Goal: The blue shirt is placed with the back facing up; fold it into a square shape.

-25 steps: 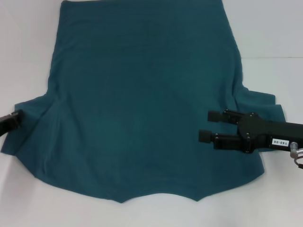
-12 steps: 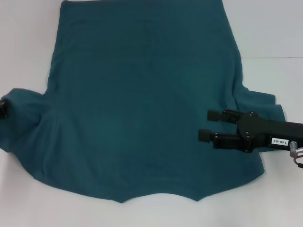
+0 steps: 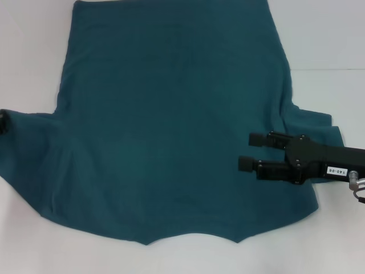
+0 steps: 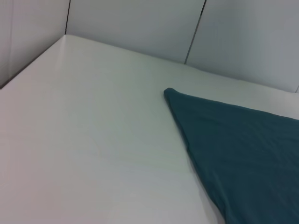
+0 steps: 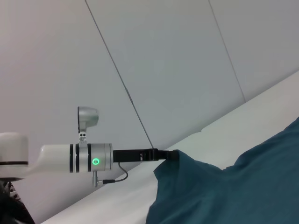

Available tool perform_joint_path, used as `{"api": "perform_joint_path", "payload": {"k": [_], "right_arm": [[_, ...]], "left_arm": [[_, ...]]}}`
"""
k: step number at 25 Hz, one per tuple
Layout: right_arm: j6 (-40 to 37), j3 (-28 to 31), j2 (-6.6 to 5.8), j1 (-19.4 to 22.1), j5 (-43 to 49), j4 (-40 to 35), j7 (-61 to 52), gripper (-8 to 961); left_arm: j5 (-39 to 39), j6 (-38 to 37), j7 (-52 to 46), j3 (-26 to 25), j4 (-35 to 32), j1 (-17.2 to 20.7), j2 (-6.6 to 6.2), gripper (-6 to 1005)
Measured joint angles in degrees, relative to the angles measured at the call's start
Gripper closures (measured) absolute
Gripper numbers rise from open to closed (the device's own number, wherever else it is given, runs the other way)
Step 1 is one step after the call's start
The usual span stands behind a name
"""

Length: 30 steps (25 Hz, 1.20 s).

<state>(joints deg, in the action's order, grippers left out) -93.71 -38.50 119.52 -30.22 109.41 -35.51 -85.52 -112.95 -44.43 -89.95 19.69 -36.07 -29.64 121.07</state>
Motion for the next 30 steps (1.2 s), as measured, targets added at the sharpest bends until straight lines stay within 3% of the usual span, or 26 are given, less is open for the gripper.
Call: {"api": "perform_joint_path", "payload": {"k": [12, 15, 16, 20, 30], "right_arm": [[-0.1, 0.0, 0.0, 0.0, 0.0, 0.0, 0.0, 54], [-0.1, 0.0, 0.0, 0.0, 0.0, 0.0, 0.0, 55], [-0.1, 0.0, 0.0, 0.0, 0.0, 0.0, 0.0, 55], [0.0, 0.0, 0.0, 0.0, 0.0, 0.1, 0.0, 56], [0.0, -0.2, 0.0, -0.2, 0.0, 0.5, 0.3, 58]], "left_arm": [[-0.1, -3.1, -1.4, 0.9, -0.8, 0.3, 0.31, 993], [0.0, -10.6, -4.7, 2.0, -2.8, 1.5, 0.73, 987], [0.3, -15.8, -6.7, 2.6, -4.7, 2.0, 1.27, 985], [0.7, -23.9, -8.7, 3.6, -7.9, 1.9, 2.93, 977], [4.9, -27.2, -8.7, 7.1, 1.7, -2.3, 3.04, 956]]}}
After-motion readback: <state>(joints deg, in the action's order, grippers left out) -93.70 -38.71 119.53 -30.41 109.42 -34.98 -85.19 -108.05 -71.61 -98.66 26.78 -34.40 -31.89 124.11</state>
